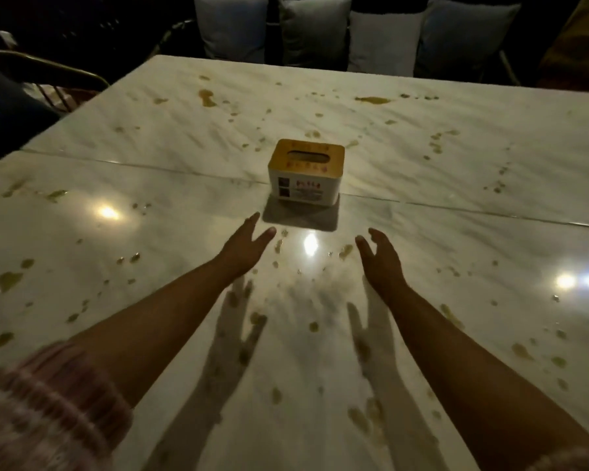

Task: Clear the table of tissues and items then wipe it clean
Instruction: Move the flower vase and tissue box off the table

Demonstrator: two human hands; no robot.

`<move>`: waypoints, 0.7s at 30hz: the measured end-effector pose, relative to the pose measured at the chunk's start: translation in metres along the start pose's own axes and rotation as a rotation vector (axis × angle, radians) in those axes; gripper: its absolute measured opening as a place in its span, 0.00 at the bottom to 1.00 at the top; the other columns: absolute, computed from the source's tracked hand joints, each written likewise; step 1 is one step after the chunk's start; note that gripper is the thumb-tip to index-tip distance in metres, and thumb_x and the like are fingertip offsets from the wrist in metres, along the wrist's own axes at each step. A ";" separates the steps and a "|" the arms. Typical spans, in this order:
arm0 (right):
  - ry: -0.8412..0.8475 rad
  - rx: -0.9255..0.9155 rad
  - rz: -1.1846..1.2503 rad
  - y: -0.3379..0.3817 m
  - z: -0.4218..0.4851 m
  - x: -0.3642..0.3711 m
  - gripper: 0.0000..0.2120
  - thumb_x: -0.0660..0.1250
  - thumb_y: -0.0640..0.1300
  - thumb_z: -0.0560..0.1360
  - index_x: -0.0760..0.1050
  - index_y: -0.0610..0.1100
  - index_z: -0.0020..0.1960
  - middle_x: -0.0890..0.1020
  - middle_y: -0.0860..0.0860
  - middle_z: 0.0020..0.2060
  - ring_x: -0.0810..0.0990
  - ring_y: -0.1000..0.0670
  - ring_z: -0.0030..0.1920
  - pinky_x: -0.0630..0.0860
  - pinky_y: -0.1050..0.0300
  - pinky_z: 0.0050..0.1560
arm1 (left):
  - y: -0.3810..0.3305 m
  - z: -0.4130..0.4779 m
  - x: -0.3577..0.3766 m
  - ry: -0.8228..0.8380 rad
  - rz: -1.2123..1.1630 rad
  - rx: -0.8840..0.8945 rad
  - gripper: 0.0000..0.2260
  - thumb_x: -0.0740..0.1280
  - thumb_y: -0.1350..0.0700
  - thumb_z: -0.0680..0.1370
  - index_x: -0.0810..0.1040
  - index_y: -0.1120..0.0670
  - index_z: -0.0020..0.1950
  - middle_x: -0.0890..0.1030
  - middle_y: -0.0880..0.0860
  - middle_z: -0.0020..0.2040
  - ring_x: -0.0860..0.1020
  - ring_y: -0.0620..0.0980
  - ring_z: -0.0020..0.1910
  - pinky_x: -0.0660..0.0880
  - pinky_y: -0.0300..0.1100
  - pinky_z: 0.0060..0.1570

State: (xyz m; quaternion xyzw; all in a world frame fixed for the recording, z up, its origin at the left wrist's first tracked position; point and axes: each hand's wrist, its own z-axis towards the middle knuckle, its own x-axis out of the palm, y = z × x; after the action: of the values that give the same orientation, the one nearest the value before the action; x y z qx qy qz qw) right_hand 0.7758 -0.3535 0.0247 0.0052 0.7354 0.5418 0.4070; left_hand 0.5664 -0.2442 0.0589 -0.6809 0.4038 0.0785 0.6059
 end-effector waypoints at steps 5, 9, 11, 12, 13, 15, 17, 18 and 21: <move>-0.137 0.130 0.246 0.058 0.109 0.027 0.29 0.60 0.56 0.78 0.63 0.39 0.72 0.69 0.42 0.69 0.68 0.43 0.69 0.65 0.55 0.64 | -0.035 0.097 -0.016 -0.074 -0.283 -0.053 0.28 0.58 0.45 0.80 0.53 0.51 0.77 0.57 0.54 0.77 0.58 0.54 0.74 0.60 0.46 0.68; -0.118 0.341 0.560 0.078 0.176 0.049 0.43 0.62 0.71 0.68 0.68 0.38 0.69 0.76 0.41 0.63 0.77 0.42 0.59 0.75 0.50 0.56 | -0.053 0.163 -0.011 -0.080 -0.527 -0.086 0.30 0.62 0.48 0.79 0.53 0.52 0.77 0.60 0.55 0.75 0.63 0.55 0.71 0.64 0.42 0.56; -0.093 0.321 0.565 0.069 0.190 0.061 0.44 0.64 0.70 0.67 0.65 0.40 0.71 0.74 0.40 0.65 0.76 0.40 0.60 0.75 0.46 0.59 | -0.050 0.187 -0.003 -0.045 -0.556 -0.071 0.33 0.64 0.44 0.77 0.53 0.52 0.77 0.63 0.55 0.74 0.66 0.56 0.70 0.64 0.43 0.54; -0.084 0.294 0.552 0.062 0.193 0.067 0.43 0.65 0.68 0.67 0.63 0.42 0.73 0.72 0.41 0.67 0.75 0.40 0.62 0.74 0.44 0.61 | -0.045 0.196 0.001 -0.026 -0.557 -0.061 0.34 0.65 0.42 0.76 0.55 0.52 0.76 0.65 0.55 0.73 0.68 0.56 0.68 0.65 0.42 0.54; -0.076 0.262 0.539 0.057 0.194 0.073 0.43 0.66 0.68 0.65 0.63 0.46 0.73 0.72 0.42 0.67 0.74 0.40 0.63 0.73 0.42 0.62 | -0.039 0.201 0.005 -0.007 -0.547 -0.056 0.35 0.66 0.40 0.74 0.58 0.52 0.75 0.69 0.55 0.70 0.73 0.56 0.63 0.69 0.41 0.54; -0.073 0.190 0.511 0.045 0.199 0.081 0.44 0.63 0.72 0.59 0.67 0.51 0.69 0.76 0.45 0.64 0.77 0.42 0.60 0.74 0.41 0.61 | -0.030 0.210 0.013 -0.010 -0.571 -0.029 0.26 0.66 0.43 0.74 0.67 0.54 0.68 0.77 0.54 0.59 0.78 0.50 0.49 0.74 0.40 0.43; -0.064 0.173 0.537 0.043 0.200 0.083 0.44 0.62 0.72 0.60 0.64 0.53 0.71 0.75 0.46 0.65 0.76 0.42 0.60 0.76 0.42 0.57 | -0.023 0.213 0.020 0.001 -0.653 -0.012 0.20 0.65 0.47 0.77 0.70 0.55 0.65 0.79 0.55 0.56 0.80 0.52 0.47 0.75 0.41 0.38; -0.031 0.185 0.585 0.044 0.199 0.081 0.41 0.64 0.69 0.65 0.61 0.53 0.73 0.73 0.46 0.67 0.76 0.42 0.61 0.77 0.44 0.53 | -0.020 0.214 0.021 0.008 -0.702 -0.010 0.21 0.65 0.47 0.77 0.70 0.56 0.66 0.79 0.57 0.57 0.80 0.54 0.49 0.76 0.42 0.39; 0.131 0.203 0.681 0.043 0.189 0.071 0.34 0.64 0.59 0.75 0.54 0.56 0.75 0.70 0.47 0.69 0.74 0.41 0.62 0.75 0.45 0.53 | -0.026 0.197 0.018 -0.029 -0.697 -0.044 0.25 0.65 0.47 0.77 0.64 0.55 0.71 0.77 0.56 0.59 0.78 0.54 0.51 0.76 0.42 0.38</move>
State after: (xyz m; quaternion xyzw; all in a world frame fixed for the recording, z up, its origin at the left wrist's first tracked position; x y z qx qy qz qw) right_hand 0.8236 -0.1543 0.0017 0.2556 0.7659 0.5699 0.1525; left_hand 0.6704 -0.0793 0.0182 -0.7896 0.1366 -0.1146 0.5871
